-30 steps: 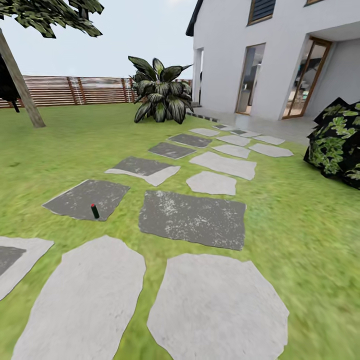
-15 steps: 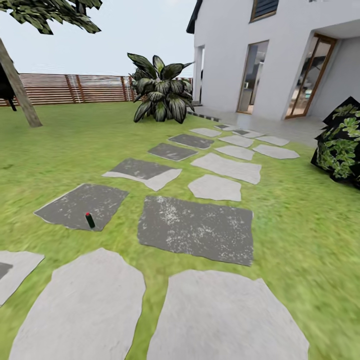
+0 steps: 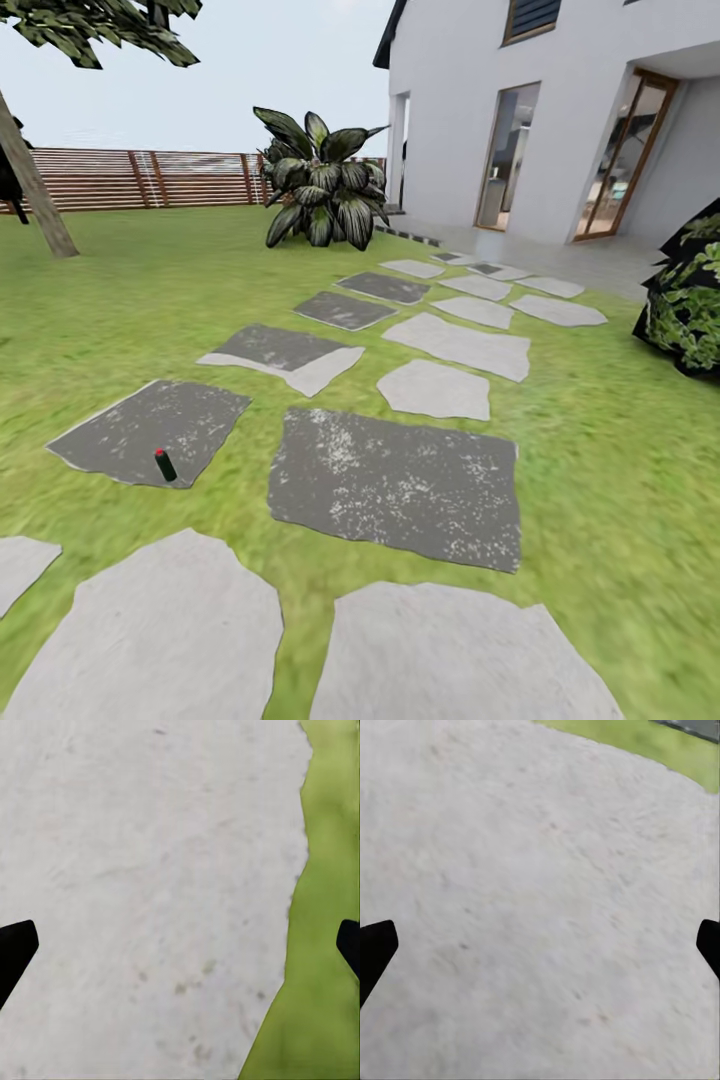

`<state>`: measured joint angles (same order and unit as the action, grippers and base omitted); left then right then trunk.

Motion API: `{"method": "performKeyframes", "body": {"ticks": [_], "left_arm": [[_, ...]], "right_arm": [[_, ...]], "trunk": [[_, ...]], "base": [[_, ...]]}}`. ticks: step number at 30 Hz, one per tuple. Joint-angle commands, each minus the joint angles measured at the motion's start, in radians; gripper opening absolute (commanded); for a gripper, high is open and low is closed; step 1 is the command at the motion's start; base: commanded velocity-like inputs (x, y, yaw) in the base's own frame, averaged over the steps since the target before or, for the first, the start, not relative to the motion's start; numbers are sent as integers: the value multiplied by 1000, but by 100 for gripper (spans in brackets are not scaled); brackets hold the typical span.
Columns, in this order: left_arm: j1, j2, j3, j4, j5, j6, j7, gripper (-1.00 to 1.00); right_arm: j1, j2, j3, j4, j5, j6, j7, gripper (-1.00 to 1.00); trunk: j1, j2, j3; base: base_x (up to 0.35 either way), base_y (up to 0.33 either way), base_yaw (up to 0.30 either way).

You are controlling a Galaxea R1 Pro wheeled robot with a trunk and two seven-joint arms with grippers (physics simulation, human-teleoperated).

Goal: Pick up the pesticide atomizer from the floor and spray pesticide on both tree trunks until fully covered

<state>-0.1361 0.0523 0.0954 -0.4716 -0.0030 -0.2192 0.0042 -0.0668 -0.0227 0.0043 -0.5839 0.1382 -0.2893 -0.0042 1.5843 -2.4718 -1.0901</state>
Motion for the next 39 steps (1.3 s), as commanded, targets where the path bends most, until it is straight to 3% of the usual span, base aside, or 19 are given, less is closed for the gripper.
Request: {"method": "performKeyframes", "body": {"ticks": [1,39], "left_arm": [[0,0,1,1,0,-3,0,100],[0,-2,0,1,-2,-3,0,100]], "right_arm": [[0,0,0,0,6,-3,0,100],[-1,-3,1,3,7,-2,1,100]], "trunk": [[0,0,-1],[0,0,-1]], "base": [[339,0,0],[338,-21,0]]}}
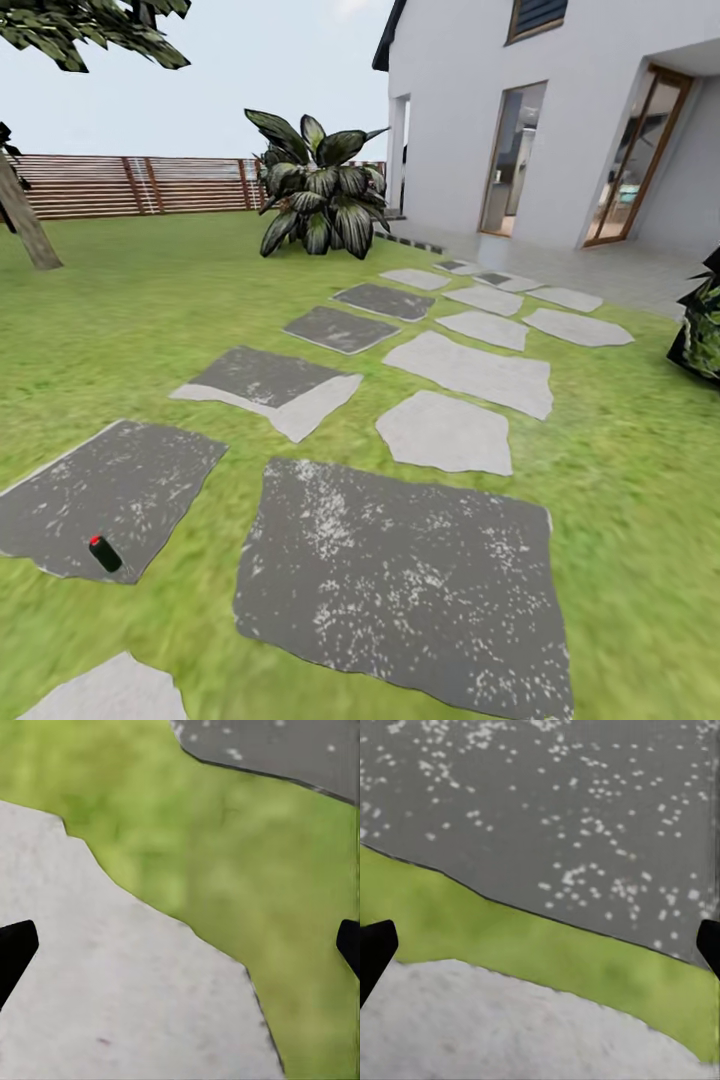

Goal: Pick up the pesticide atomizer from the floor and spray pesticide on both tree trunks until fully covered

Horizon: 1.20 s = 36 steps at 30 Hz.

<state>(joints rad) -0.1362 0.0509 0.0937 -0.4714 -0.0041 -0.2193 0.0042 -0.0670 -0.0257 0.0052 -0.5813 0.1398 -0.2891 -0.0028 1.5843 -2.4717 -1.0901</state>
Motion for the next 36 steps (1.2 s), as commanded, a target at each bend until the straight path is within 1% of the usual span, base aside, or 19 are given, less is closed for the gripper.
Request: {"method": "performKeyframes", "body": {"ticks": [1,18,23,36], "left_arm": [[0,0,1,0,-1,-3,0,100],[0,0,1,0,-1,-3,0,100],[0,0,1,0,-1,-3,0,100],[0,0,1,0,-1,-3,0,100]], "right_arm": [[0,-1,0,1,6,-3,0,100],[0,2,-1,-2,4,-2,-1,100],[0,3,0,-2,4,-2,-1,100],[0,3,0,0,4,-2,0,100]], "trunk": [[0,0,-1],[0,0,-1],[0,0,-1],[0,0,-1]], "base": [[333,-107,0],[309,-130,10],[279,-164,205],[232,-198,274]]}}
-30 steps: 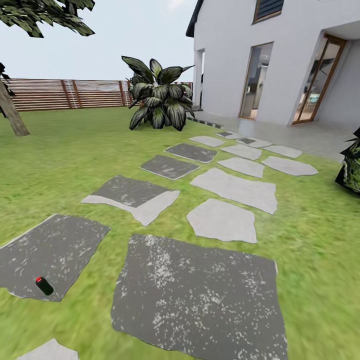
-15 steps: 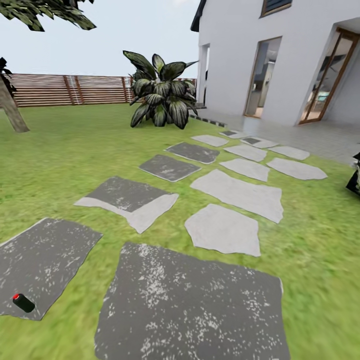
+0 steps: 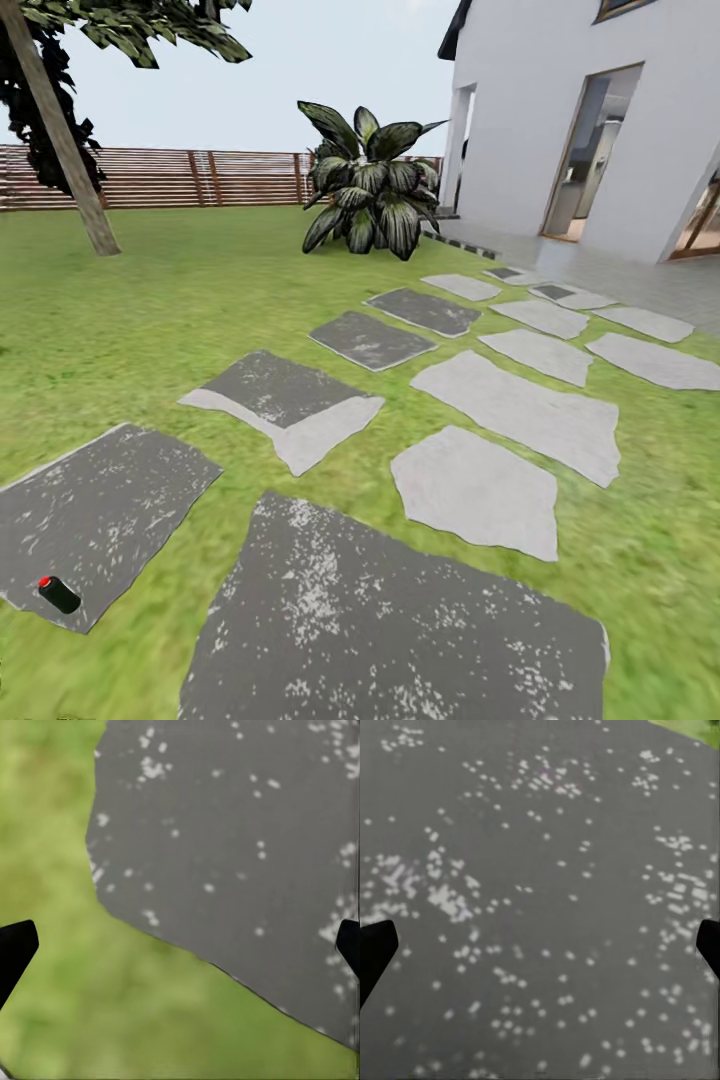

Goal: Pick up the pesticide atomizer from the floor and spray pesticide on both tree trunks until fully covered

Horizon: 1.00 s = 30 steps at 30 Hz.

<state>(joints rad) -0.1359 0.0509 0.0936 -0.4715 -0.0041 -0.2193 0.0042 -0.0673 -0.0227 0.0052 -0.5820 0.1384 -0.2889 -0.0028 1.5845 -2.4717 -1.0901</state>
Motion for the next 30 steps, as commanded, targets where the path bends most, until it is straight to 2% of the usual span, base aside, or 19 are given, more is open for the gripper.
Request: {"method": "performKeyframes", "body": {"ticks": [1,5,20,30], "left_arm": [[-1,0,1,1,-1,-3,0,100],[-1,-1,1,1,-1,-3,0,100],[-1,-2,3,1,-1,-3,0,100],[-1,-2,4,1,-1,-3,0,100]], "right_arm": [[0,0,0,1,6,-3,0,100],[0,0,1,1,6,-3,0,100],[0,0,1,1,6,-3,0,100],[0,0,1,1,6,-3,0,100]], "trunk": [[0,0,-1],[0,0,-1],[0,0,-1],[0,0,-1]], "base": [[192,-227,260],[182,-233,138],[160,-252,22],[156,-270,241]]}}
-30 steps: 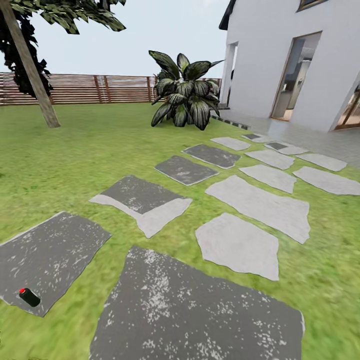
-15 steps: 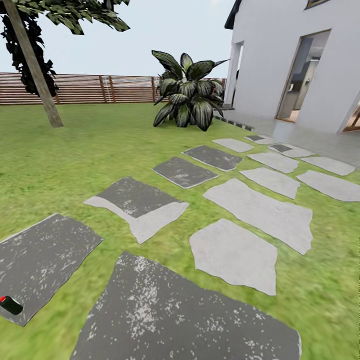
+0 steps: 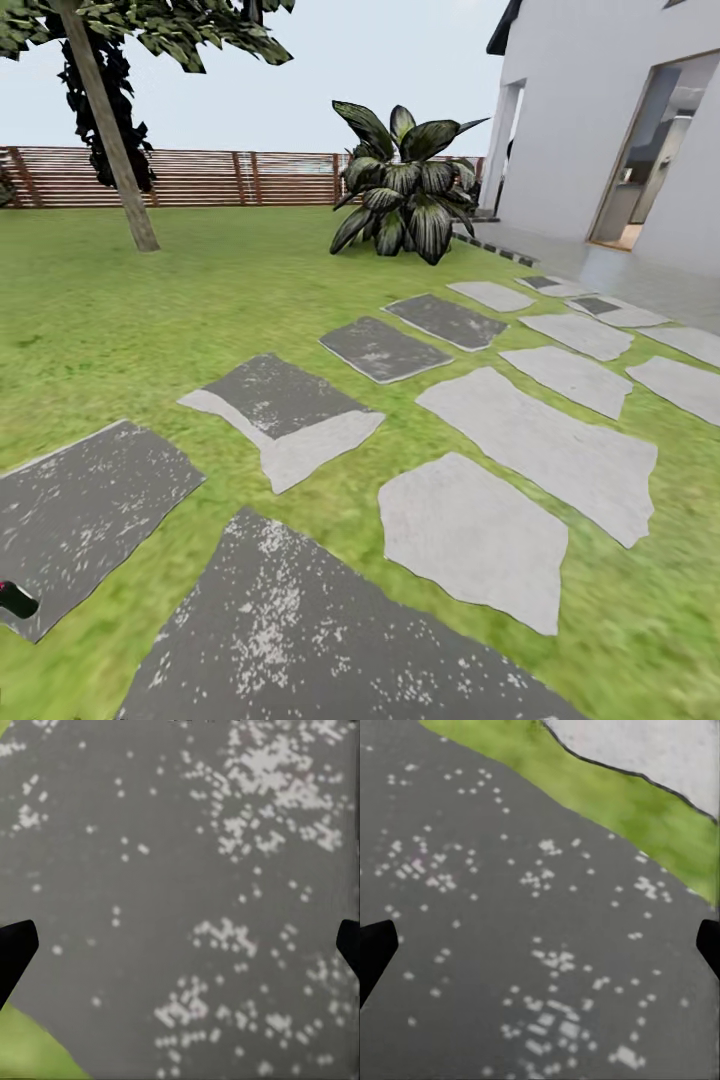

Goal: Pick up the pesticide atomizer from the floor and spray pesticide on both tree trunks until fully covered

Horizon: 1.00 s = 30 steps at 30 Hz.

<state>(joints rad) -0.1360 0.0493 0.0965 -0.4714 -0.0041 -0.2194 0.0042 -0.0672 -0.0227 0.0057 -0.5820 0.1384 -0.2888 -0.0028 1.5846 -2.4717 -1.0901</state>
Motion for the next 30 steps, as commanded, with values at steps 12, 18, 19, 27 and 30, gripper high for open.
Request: {"method": "performKeyframes", "body": {"ticks": [12,18,19,27,30], "left_arm": [[-1,0,2,1,-1,-3,0,100],[-1,0,2,1,-1,-3,0,100],[-1,0,2,1,-1,-3,0,100],[-1,0,1,1,-1,-3,0,100],[-1,0,0,1,-1,-3,0,100]], "right_arm": [[0,0,0,1,6,-3,-1,100],[0,0,0,1,6,-3,0,100],[0,0,0,1,6,-3,0,100],[0,0,0,1,6,-3,0,100],[0,0,0,1,6,-3,0,100]], "trunk": [[0,0,-1],[0,0,-1],[0,0,-1],[0,0,-1],[0,0,-1]], "base": [[156,-275,277],[156,-276,277],[156,-276,277],[156,-276,277],[156,-277,277]]}}
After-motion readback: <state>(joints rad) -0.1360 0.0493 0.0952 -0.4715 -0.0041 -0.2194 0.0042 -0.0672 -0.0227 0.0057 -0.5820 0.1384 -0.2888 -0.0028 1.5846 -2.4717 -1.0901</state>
